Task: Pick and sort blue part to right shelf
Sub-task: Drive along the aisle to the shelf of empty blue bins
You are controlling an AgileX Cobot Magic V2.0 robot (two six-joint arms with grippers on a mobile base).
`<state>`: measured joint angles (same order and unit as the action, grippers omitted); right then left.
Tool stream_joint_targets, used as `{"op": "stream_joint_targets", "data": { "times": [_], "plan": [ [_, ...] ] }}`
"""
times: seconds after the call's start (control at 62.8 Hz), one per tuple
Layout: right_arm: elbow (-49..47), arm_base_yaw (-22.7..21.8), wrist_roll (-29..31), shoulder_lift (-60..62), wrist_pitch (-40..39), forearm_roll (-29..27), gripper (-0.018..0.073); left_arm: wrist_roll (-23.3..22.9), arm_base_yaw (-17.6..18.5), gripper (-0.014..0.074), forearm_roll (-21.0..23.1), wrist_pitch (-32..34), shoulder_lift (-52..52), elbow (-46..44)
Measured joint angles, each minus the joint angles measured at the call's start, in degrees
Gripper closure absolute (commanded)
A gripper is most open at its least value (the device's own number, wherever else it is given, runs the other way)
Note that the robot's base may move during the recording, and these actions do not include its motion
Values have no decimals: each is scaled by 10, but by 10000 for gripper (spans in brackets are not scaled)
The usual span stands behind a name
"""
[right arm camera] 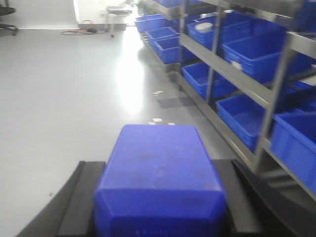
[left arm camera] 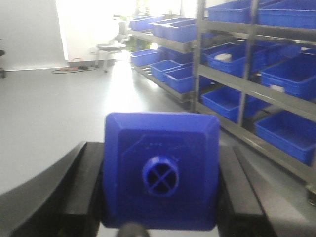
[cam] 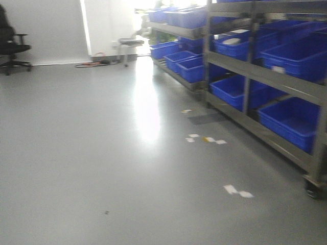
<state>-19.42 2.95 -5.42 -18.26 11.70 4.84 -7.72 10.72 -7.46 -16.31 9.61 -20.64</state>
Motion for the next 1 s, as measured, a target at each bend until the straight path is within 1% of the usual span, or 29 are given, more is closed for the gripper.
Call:
{"op": "stream_joint_targets", "data": {
  "times": [1.003],
  "plan": [
    [0,0,0,0,0,0,180,0,0,190,0,0,0,0]
  ]
}}
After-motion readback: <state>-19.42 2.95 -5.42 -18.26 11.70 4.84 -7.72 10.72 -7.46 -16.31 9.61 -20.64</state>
